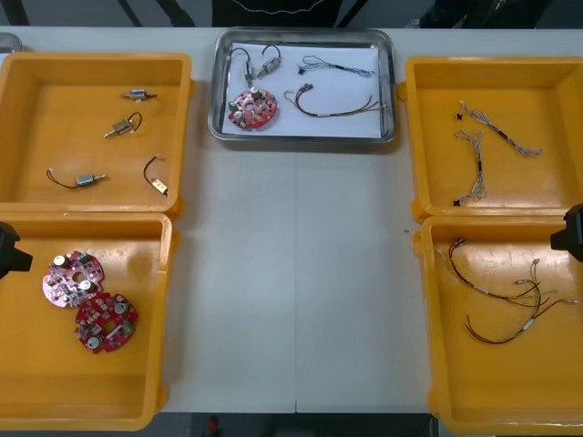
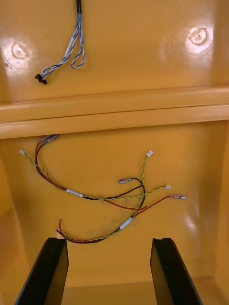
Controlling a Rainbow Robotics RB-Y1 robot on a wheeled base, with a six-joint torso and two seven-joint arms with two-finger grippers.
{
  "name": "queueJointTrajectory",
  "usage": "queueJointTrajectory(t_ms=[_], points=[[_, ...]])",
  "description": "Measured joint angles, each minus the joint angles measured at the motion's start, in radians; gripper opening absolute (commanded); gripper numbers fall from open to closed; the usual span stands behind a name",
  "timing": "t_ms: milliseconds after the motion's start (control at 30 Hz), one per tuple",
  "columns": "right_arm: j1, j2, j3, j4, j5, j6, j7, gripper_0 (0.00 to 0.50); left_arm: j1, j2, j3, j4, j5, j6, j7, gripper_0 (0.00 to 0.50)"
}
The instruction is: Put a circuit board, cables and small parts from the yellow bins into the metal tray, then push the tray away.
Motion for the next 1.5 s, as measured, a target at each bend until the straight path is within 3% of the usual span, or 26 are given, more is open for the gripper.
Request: queueJointTrajectory(t_ms=[1500], points=[[0.003, 0.000, -0.001, -0.001, -0.025, 0.000, 0.000, 0.500, 0.000, 0.000, 0.000, 0.000, 0.000, 0.000, 0.000, 0.500]])
